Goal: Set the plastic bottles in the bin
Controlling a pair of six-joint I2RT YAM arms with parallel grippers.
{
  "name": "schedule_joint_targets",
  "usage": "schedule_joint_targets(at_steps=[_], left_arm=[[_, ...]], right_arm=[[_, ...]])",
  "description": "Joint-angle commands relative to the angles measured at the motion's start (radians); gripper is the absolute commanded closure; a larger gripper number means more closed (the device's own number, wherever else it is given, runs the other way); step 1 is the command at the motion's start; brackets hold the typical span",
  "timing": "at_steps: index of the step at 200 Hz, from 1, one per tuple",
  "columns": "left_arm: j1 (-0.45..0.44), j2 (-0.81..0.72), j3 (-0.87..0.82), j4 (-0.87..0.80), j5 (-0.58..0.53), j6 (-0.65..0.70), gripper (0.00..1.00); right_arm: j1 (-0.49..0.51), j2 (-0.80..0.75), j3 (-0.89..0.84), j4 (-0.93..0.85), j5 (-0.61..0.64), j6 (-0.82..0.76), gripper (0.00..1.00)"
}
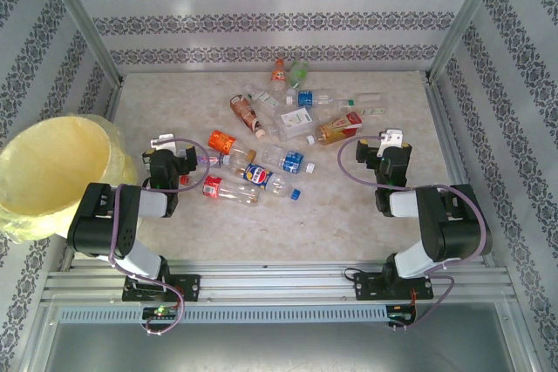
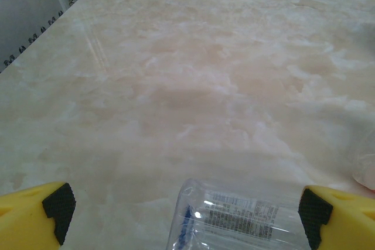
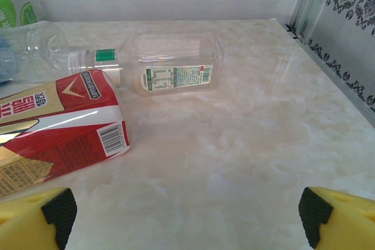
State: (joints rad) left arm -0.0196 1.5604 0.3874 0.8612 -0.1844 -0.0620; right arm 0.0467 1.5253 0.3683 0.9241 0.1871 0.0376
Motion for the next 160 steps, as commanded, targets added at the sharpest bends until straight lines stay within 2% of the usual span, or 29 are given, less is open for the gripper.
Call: schedule_joint_targets(at_steps=[1,19,30,60,76,95,113,137,160], left_arm=[[-0.006,-0.029,0.02,-0.042,0.008,0.014,0.0],[-0.012,-0.074,0.06,-0.15,0.026,0.031,0.0],[-0.012,-0.12,0.096,-0.259,0.017,0.024,0.0],[-0.017,-0.239,0.145,-0.398,-0.031,-0.021,0.0],[-0.019,-0.276,0.191,-0.493,-0.045,-0.091,0.0],[-0.033,-0.285,0.282,-0.654,-0.086,-0.201,0.0],[-0.057,-0.285,0.351,-0.773,-0.088,-0.3,0.0],[-0.071,-0.287,0.37,-0.756,0.12,-0.384,0.0],[-0.101,-0.284,0.403,-0.807,0.185,-0.45,0.0]], right_arm=[[-0.001,-0.014,-0.002,0.012,0.002,0.011,0.02],[0.001,-0.05,0.007,-0.025,-0.008,0.008,0.02],[0.002,-0.1,0.02,-0.094,-0.014,0.0,0.02],[0.004,-0.244,0.069,-0.299,0.02,0.015,0.02],[-0.004,-0.314,0.12,-0.428,0.076,0.152,0.02],[-0.017,-0.355,0.214,-0.621,0.039,0.303,0.02],[-0.019,-0.331,0.321,-0.795,-0.024,0.433,0.02],[-0.019,-0.22,0.5,-1.064,-0.078,0.648,0.02],[-0.017,-0.059,0.69,-1.265,-0.18,0.748,0.02]])
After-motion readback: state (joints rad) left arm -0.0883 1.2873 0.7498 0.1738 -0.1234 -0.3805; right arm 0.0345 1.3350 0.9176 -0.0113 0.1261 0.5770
